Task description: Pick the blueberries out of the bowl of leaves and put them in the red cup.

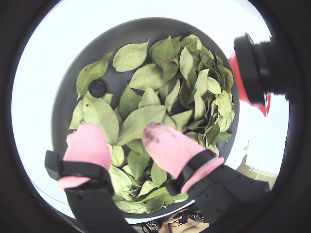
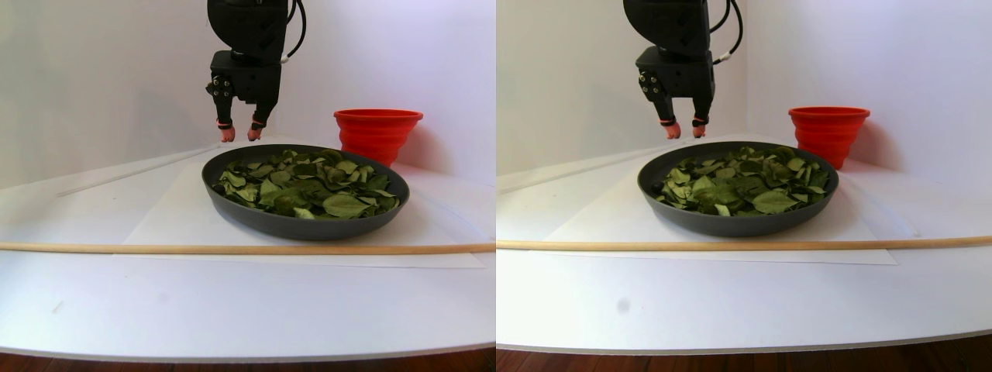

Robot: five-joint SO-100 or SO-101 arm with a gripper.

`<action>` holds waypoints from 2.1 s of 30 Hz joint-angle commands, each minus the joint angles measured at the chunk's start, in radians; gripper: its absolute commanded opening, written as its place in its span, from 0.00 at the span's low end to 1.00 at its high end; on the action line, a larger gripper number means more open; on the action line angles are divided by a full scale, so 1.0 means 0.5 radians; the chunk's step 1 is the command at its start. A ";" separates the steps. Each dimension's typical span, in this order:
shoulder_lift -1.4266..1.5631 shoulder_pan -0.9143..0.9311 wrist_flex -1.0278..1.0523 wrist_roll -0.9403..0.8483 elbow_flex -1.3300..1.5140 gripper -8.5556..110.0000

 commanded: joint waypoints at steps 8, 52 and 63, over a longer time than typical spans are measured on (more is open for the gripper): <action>-0.080 0.012 -0.138 0.018 -0.098 0.21; -0.552 -0.018 -0.371 0.153 -0.476 0.21; -0.614 -0.040 -0.417 0.153 -0.509 0.21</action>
